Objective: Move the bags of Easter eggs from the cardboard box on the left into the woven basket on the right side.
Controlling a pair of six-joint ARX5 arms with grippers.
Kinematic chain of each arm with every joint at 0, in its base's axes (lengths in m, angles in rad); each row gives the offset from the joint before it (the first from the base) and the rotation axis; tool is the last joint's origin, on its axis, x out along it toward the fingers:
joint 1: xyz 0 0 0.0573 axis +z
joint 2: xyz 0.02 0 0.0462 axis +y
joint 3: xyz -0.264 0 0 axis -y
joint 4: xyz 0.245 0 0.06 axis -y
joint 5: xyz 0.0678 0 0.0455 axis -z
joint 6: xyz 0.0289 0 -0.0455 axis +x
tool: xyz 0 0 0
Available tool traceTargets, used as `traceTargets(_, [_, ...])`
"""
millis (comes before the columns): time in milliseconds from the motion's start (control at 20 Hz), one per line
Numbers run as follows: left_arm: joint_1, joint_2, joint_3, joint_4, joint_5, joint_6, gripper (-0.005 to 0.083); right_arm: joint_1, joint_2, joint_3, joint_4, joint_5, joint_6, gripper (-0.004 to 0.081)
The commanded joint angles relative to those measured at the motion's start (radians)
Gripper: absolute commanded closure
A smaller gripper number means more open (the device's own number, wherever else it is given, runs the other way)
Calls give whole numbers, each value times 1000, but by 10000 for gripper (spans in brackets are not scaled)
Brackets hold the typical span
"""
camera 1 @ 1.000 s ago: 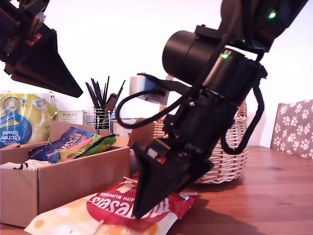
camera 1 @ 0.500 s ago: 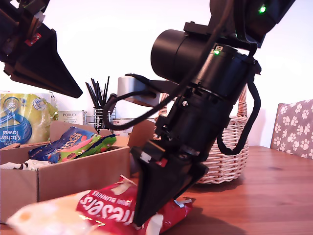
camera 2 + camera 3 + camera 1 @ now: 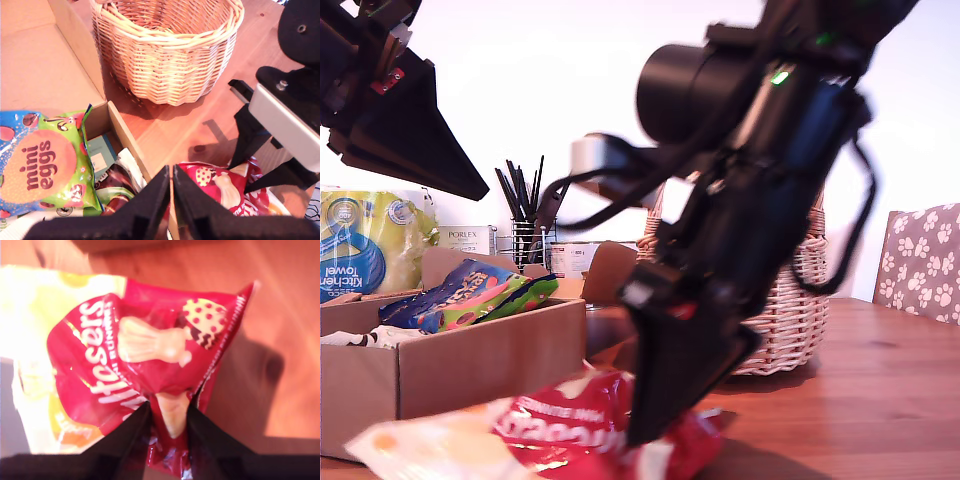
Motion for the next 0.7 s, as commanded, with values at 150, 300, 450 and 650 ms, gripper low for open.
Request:
traceTargets(150, [0, 10, -5, 9, 2, -3, 796, 10, -198, -14, 18, 0, 25, 774])
traceTargets(300, [0, 10, -5, 9, 2, -3, 796, 9, -285, -14, 59, 8, 26, 783])
traceTargets(450, [-1, 10, -5, 9, 2, -3, 796, 7, -342, -14, 85, 97, 27, 783])
traceTargets(650, [0, 10, -5, 9, 2, -3, 796, -24, -393, -14, 136, 273, 30, 783])
